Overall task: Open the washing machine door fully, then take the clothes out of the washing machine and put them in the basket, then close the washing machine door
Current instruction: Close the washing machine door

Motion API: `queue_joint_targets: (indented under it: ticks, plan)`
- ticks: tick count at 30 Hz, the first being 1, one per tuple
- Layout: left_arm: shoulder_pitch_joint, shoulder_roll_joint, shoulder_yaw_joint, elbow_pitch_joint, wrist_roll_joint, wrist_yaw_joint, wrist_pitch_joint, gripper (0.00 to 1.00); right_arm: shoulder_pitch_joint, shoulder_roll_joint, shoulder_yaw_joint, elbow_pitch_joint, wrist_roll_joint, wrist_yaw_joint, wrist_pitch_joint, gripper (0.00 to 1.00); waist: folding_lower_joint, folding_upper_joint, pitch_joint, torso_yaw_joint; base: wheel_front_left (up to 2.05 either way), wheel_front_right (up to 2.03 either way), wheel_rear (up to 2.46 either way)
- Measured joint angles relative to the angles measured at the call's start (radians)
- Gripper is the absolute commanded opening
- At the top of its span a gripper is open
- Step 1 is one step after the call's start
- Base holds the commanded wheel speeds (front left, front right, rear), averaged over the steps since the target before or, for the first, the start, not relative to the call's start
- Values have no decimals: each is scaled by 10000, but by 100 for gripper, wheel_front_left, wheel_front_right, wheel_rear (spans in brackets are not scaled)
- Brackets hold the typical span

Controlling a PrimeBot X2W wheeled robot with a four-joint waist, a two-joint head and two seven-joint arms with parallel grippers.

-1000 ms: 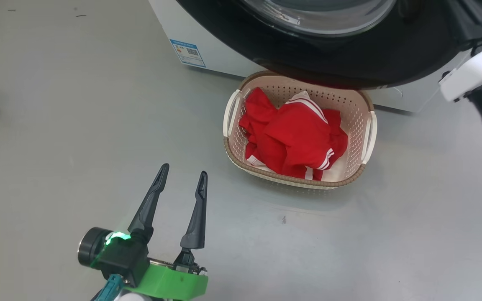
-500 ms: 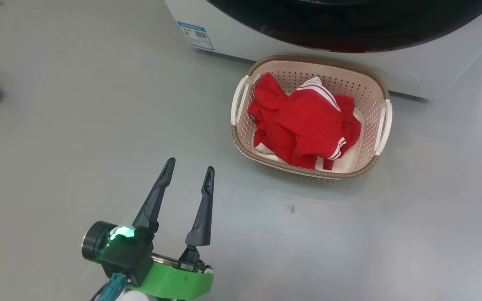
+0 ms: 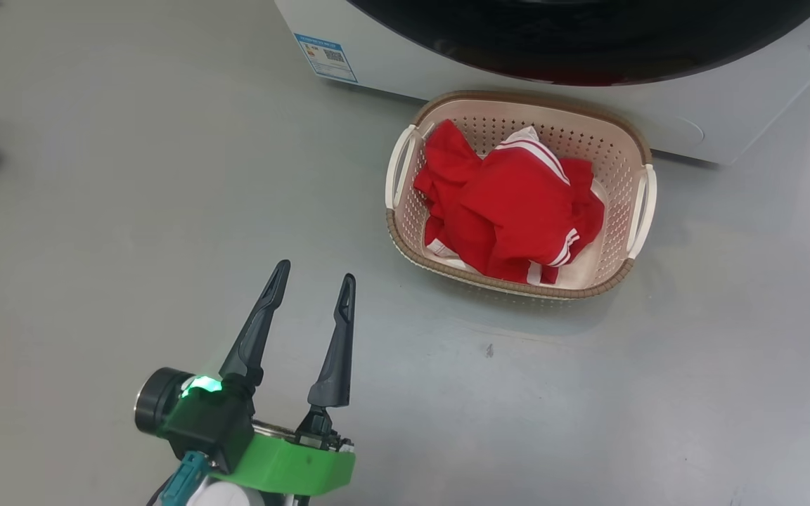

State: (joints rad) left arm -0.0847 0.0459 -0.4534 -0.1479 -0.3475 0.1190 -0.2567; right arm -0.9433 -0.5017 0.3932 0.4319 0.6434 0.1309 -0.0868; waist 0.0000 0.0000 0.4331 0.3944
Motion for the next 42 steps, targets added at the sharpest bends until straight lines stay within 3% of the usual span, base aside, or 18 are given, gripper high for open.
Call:
queue_joint_targets:
  ticks: [13,23,24,25,26,27,28,42]
  plan:
    - [-43,-6,305,343,4,2,0,100,596,324,1200,-339,328,0,-1091,0,0,0,-322,-485,0,0,0]
    - [-137,-8,497,780,148,2,0,100,1987,364,932,-508,512,0,-1601,0,0,0,-754,-1071,0,0,0]
    - [-138,-6,504,836,148,2,0,100,2174,380,817,-493,518,0,-1616,28,0,0,-811,-1130,0,0,0]
    - [-138,-8,523,909,157,2,0,100,2374,391,721,-479,518,0,-1662,46,0,0,-871,-1191,0,0,0]
    - [-138,-8,556,984,182,2,0,100,2569,405,654,-479,518,0,-1666,86,0,0,-927,-1254,0,0,0]
    - [-137,-6,585,1068,228,2,0,100,2761,445,589,-474,525,-4,-1666,86,0,0,-984,-1316,0,0,0]
    - [-137,-6,600,1116,242,2,0,100,2954,497,533,-472,539,-23,-1666,100,0,0,-1042,-1382,0,0,0]
    - [-124,-4,819,1760,326,2,0,100,5288,1254,-692,-1352,297,-560,-1666,100,0,0,-1979,-2163,0,0,0]
